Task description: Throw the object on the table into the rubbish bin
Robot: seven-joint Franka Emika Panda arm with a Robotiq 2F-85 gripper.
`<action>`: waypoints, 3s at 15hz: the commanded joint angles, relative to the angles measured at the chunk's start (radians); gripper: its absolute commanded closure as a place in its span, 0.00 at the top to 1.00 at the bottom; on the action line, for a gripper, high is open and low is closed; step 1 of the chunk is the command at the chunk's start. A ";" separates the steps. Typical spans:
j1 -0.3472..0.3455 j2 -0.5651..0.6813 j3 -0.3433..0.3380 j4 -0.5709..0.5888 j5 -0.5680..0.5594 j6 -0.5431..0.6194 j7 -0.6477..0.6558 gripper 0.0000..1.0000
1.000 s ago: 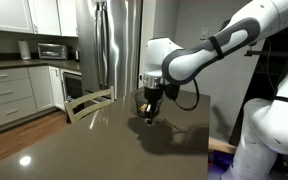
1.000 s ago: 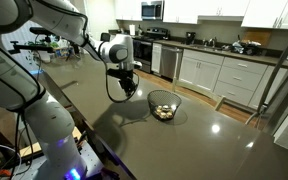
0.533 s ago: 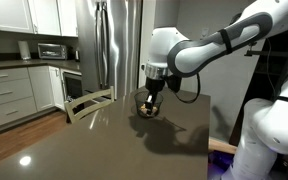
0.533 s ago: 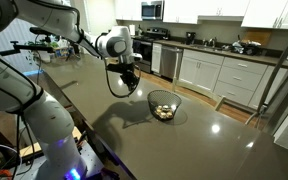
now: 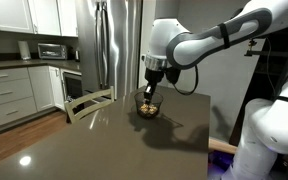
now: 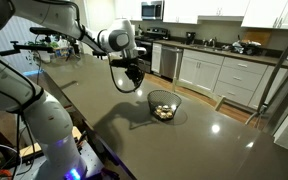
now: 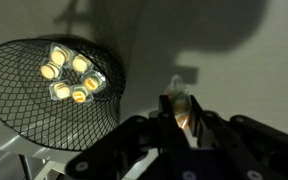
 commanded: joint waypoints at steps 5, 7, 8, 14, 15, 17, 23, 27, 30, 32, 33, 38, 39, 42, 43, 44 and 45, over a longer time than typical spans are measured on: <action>-0.036 0.042 -0.043 0.104 -0.007 -0.104 -0.009 0.07; -0.043 0.052 -0.055 0.118 -0.008 -0.105 -0.010 0.07; -0.046 0.058 -0.061 0.123 -0.008 -0.103 -0.010 0.06; -0.072 0.086 -0.087 0.149 -0.016 -0.100 -0.003 0.06; -0.076 0.090 -0.091 0.152 -0.017 -0.101 -0.002 0.06; -0.086 0.097 -0.099 0.161 -0.017 -0.100 -0.001 0.06; -0.104 0.110 -0.118 0.178 -0.014 -0.103 0.000 0.44; -0.107 0.116 -0.125 0.185 -0.015 -0.100 0.002 0.68; -0.110 0.117 -0.128 0.186 -0.015 -0.100 0.003 0.88; -0.113 0.116 -0.127 0.185 -0.016 -0.099 0.005 0.98; -0.114 0.115 -0.127 0.185 -0.016 -0.098 0.005 1.00; -0.113 0.102 -0.126 0.179 -0.015 -0.102 0.006 1.00; -0.112 0.101 -0.126 0.180 -0.014 -0.105 0.005 1.00; -0.112 0.094 -0.127 0.176 -0.012 -0.106 0.005 1.00; -0.112 0.093 -0.127 0.176 -0.011 -0.106 0.005 1.00; -0.107 0.096 -0.130 0.160 0.001 -0.075 -0.001 1.00; -0.107 0.096 -0.130 0.160 0.001 -0.075 -0.001 1.00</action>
